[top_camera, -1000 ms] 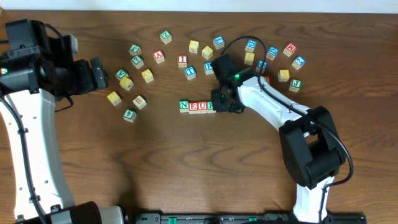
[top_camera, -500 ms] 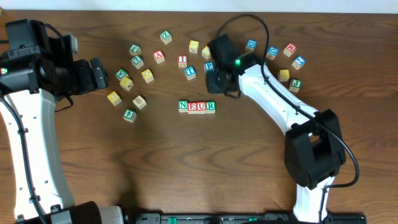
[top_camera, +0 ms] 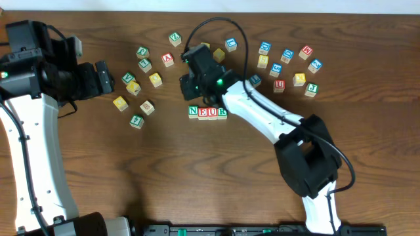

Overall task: Spell out NEURIPS
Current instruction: 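Move the right gripper over the left end of the row and lower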

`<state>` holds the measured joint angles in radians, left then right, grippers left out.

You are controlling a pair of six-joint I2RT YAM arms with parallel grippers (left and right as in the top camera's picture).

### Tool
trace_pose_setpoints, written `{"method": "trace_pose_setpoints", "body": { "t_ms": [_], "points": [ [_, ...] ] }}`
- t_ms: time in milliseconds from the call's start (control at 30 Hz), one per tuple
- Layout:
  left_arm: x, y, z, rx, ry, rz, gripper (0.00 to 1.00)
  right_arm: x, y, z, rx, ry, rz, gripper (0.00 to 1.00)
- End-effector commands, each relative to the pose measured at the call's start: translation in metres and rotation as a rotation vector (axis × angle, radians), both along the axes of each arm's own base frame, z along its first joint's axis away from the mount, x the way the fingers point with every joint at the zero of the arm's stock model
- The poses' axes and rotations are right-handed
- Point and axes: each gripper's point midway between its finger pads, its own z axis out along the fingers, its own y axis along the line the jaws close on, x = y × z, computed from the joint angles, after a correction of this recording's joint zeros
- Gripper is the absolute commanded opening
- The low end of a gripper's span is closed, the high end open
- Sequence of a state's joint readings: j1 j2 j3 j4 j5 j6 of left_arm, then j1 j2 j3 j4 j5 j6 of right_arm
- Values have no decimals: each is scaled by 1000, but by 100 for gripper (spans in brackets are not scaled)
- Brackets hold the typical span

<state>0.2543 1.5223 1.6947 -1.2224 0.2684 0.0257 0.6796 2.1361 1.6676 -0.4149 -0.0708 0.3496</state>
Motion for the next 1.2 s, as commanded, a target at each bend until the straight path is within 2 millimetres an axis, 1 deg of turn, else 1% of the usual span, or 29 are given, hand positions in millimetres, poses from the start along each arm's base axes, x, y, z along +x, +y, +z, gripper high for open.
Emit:
{"method": "trace_pose_setpoints", "body": {
  "t_ms": [0,33,100,233,333,467,800,1000,1167],
  "points": [
    [2,-1,10,-3,-32,-1,98,-1,7,-7,-35,-28,14,23],
    [2,-1,10,-3,-32,-1,98,-2,8,-8,-39,-28,15,23],
    [2,-1,10,-3,-31,-1,98,-4,11,-17,-46,-21,21,21],
    [2,-1,10,-3,-31,-2,98,-5,12,-31,-61,-2,23,17],
    [2,-1,10,-3,-32,-2,98,-5,12,-34,-63,3,26,17],
    [2,-1,10,-3,-32,-1,97,-8,16,-34,-60,0,33,18],
    [2,-1,10,-3,-31,-1,97,-7,16,-34,-60,-1,33,18],
    [2,-1,10,-3,-32,-2,97,-8,16,-42,-65,12,28,18],
    [2,-1,10,-3,-31,-2,98,-8,16,-43,-67,14,27,17]
  ]
}}
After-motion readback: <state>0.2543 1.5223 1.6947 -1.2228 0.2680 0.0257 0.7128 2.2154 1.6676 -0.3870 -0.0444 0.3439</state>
